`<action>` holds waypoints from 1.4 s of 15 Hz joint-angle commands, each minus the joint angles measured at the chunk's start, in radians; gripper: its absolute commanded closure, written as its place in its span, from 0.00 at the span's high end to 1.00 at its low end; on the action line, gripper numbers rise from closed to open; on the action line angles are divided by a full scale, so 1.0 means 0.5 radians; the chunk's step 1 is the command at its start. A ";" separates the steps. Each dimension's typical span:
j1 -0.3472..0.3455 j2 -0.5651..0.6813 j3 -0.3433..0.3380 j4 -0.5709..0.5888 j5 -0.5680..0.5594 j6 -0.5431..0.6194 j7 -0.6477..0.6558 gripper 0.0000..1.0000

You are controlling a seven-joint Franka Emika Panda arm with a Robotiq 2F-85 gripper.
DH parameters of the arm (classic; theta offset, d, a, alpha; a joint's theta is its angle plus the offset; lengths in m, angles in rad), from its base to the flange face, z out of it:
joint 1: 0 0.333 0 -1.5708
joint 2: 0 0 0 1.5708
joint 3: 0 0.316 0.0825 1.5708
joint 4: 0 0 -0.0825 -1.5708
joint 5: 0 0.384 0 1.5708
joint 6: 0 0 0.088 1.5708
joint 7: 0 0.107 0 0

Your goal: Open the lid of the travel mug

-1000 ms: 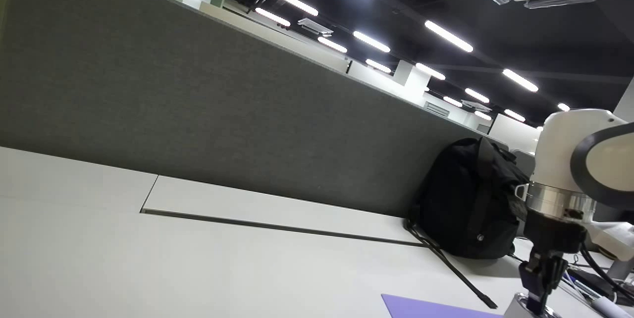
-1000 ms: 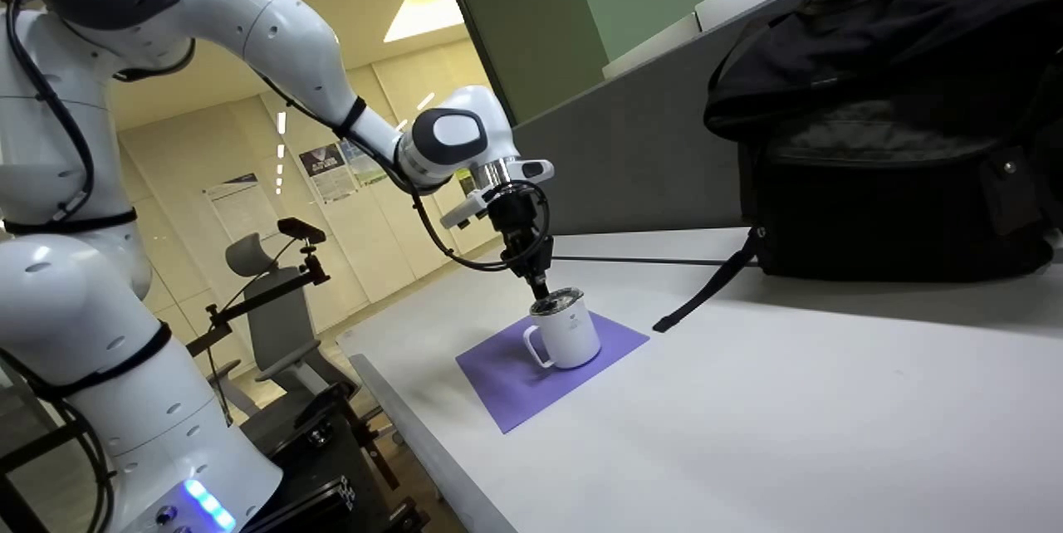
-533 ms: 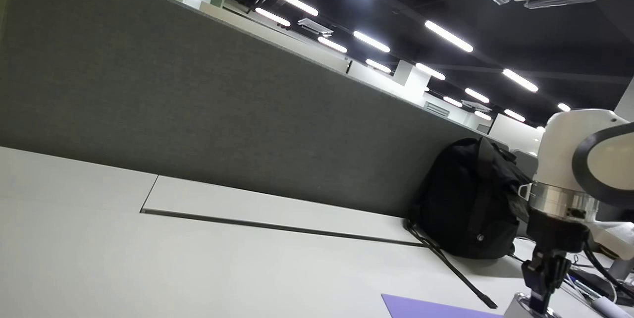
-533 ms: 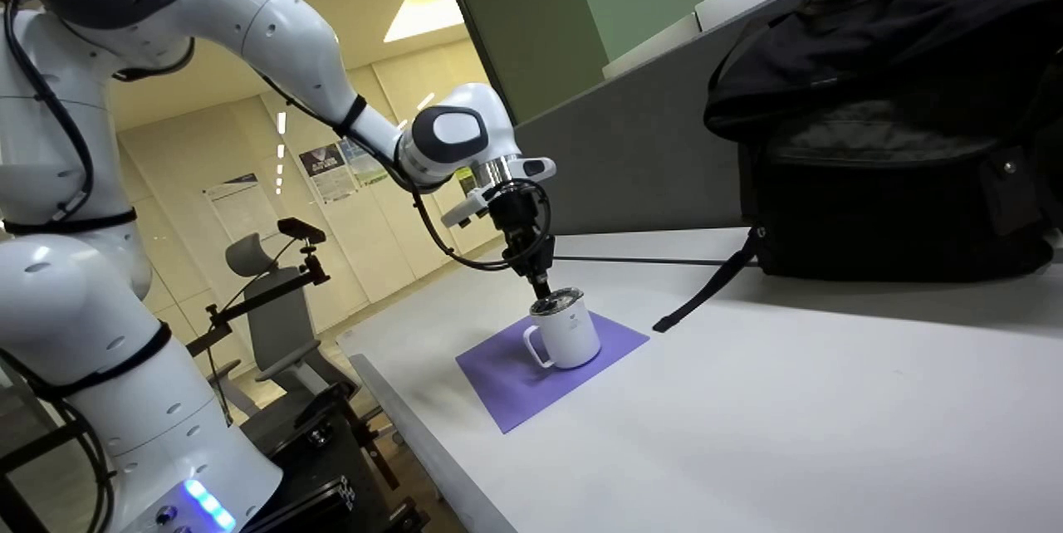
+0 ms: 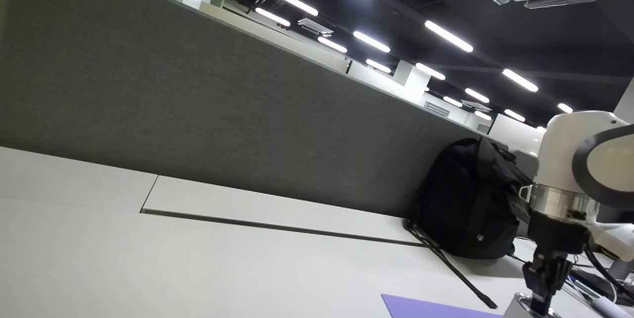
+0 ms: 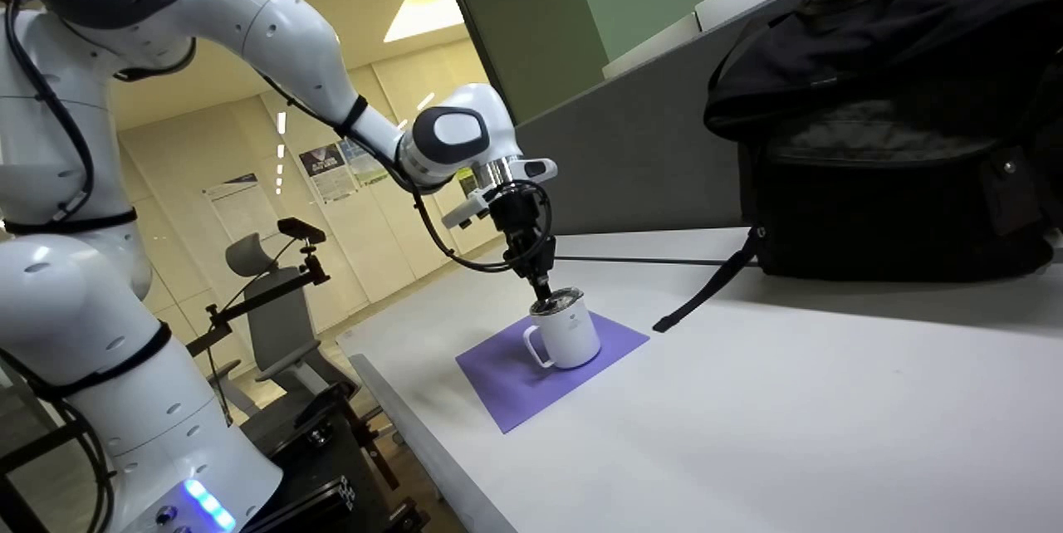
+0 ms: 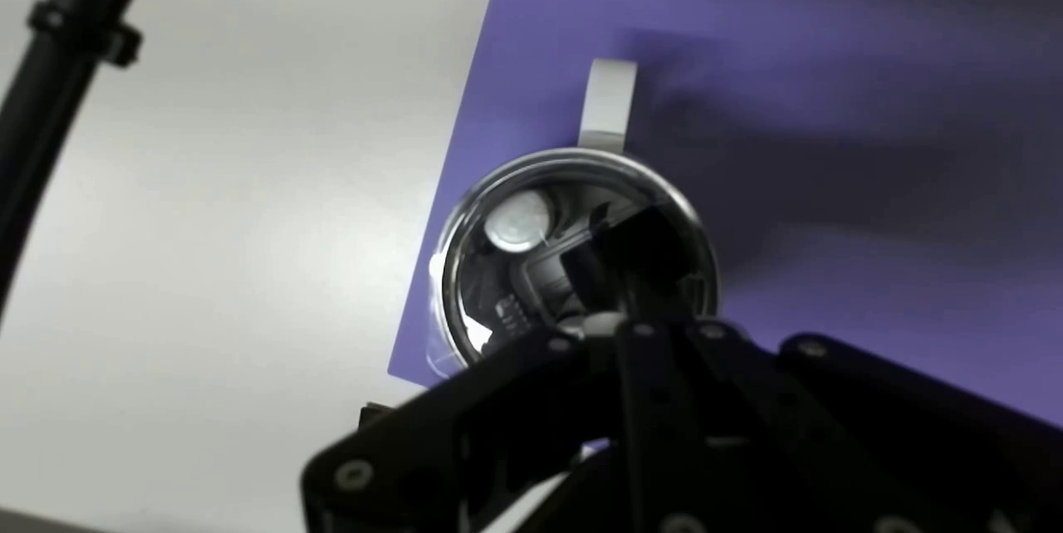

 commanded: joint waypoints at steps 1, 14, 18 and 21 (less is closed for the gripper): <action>0.014 0.022 -0.014 0.043 0.006 -0.024 0.012 0.00; 0.093 0.121 -0.080 0.089 -0.172 -0.005 0.144 0.00; 0.119 0.137 -0.104 0.096 -0.249 -0.006 0.200 0.00; 0.127 0.139 -0.113 0.100 -0.273 -0.001 0.220 0.00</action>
